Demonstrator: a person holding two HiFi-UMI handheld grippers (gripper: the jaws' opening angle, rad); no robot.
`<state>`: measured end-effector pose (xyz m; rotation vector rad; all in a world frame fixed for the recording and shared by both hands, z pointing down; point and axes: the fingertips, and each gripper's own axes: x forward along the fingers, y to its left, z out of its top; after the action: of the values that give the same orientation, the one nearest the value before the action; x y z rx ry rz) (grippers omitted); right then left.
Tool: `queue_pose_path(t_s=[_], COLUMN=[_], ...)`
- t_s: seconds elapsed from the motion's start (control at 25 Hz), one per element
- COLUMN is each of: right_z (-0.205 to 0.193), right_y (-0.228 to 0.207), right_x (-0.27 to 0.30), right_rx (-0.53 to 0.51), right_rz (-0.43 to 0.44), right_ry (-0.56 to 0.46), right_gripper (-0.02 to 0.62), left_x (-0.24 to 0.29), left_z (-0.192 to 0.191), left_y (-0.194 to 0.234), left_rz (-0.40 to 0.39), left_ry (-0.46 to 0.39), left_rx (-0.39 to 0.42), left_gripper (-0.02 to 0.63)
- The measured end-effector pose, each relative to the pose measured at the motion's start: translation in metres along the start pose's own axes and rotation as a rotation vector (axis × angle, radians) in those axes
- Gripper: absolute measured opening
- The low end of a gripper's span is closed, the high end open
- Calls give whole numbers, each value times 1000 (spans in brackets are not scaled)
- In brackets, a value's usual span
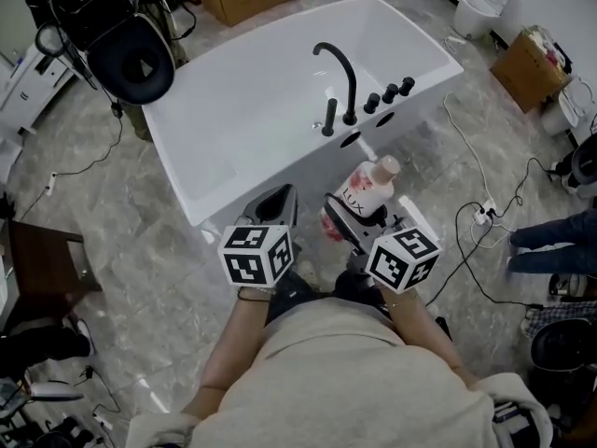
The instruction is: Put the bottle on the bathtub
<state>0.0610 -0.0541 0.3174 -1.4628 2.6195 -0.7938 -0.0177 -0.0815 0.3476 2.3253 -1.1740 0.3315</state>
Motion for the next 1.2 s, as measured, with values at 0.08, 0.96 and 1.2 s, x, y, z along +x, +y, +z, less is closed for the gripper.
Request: queue_pose_path(t_s=[0.08, 0.96, 1.2], right_z=[-1, -6, -26], right_y=[-4, -97, -127], right_x=[6, 123, 171], right_rx=[4, -18, -31], right_rz=[-4, 77, 96], right_ry=[13, 263, 334], right_gripper=[227, 229, 229], left_x=[6, 111, 143], left_z=[-2, 20, -11], left_y=[5, 76, 111], left_rz=[0, 74, 106], left_ry=[7, -20, 55], left_rx=[-11, -149, -214], left_gripper=[11, 11, 11])
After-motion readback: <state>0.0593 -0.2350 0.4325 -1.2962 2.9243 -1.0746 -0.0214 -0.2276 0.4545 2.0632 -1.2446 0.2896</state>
